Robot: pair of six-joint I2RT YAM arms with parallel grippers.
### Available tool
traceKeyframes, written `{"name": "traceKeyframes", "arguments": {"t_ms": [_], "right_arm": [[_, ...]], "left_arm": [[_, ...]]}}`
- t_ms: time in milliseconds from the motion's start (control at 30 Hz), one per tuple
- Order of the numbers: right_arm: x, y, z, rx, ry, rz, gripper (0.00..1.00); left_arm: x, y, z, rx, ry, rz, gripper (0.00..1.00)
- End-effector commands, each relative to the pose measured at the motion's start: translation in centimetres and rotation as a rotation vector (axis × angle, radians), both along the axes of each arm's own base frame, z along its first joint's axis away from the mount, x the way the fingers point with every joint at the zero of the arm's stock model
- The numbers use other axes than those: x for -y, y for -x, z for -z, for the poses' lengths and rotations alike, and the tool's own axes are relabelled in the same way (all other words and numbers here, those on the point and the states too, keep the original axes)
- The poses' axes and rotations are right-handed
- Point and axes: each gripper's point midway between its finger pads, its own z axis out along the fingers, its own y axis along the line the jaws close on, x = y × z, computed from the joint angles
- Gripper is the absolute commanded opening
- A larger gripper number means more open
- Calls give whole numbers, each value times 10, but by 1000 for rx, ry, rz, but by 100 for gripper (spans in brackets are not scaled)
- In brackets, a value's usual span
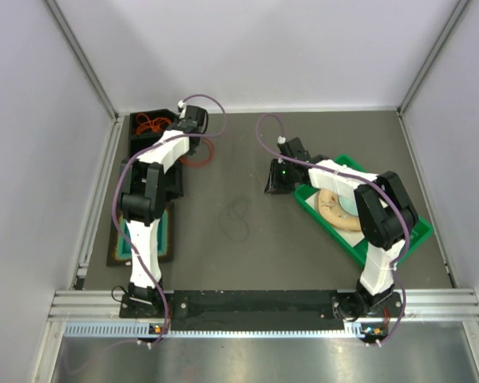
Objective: Untangle the cables
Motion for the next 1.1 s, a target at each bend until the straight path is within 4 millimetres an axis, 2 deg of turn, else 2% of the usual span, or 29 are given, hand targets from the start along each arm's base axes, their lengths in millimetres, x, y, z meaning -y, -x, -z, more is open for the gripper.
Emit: {"name": "traceKeyframes", "arguments": {"t_ms": [0, 300, 433, 533, 567, 633, 700, 867, 1067], "right_arm": [[-15, -8, -17, 46, -30, -20, 29], [-14, -8, -15, 42, -26, -19, 29], [-14, -9, -16, 46, -31, -19, 29], [-15, -8, -15, 42, -31, -22, 29], [-15, -8, -15, 42, -31, -21, 29], [-15, -8, -15, 42, -31, -21, 29], [-16, -8, -16, 42, -33, -21, 29], [-15, -9, -16, 42, -33, -20, 29], [-16, -8, -17, 43, -35, -22, 29]], "left_arm": [[-4, -3, 6, 1, -24, -18, 36], [-8, -1, 14, -14, -26, -26, 30], [-9, 0, 13, -10, -24, -29, 20], [-9, -1, 10, -3, -25, -29, 16], [-9, -1, 10, -5, -25, -29, 13], [-9, -2, 7, 3, -23, -29, 2], [-8, -3, 5, 9, -21, -28, 0], [-5, -7, -15, 62, 14, -30, 0], [3, -13, -60, 183, 85, -28, 0]]}}
